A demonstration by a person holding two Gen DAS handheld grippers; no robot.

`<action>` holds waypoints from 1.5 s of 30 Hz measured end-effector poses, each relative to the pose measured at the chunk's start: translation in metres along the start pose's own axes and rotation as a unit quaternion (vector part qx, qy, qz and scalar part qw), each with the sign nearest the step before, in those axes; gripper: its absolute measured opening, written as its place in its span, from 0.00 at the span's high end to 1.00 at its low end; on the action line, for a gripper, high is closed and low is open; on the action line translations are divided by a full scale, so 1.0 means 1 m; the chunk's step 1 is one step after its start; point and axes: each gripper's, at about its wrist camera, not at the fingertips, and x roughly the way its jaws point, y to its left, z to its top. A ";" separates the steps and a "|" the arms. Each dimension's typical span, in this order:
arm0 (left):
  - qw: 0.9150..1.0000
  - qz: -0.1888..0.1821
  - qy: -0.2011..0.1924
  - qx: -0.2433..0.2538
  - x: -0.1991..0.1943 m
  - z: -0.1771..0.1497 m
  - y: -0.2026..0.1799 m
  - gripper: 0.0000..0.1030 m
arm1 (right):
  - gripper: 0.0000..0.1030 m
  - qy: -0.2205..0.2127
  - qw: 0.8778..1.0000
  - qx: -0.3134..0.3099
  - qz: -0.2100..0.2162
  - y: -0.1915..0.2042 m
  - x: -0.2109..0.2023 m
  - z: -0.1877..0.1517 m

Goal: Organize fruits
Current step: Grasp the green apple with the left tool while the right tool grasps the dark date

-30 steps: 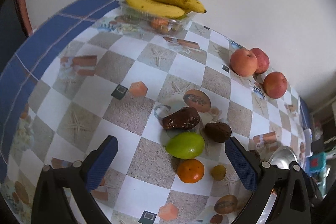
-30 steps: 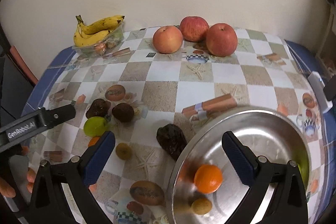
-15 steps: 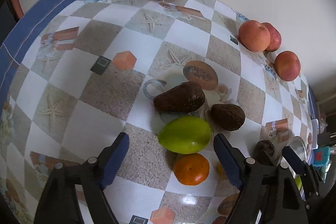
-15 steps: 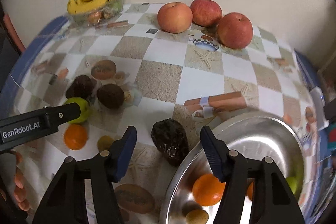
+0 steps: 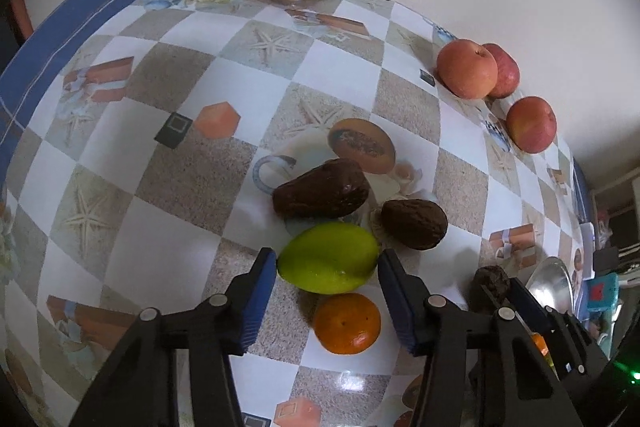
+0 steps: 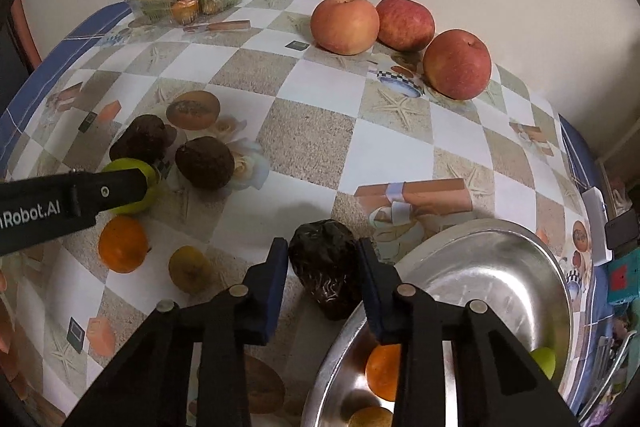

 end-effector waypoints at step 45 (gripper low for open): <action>0.992 -0.057 -0.050 0.100 -0.063 -0.044 -0.105 0.47 | 0.66 -0.006 0.973 0.211 0.091 -0.131 -0.062 -0.033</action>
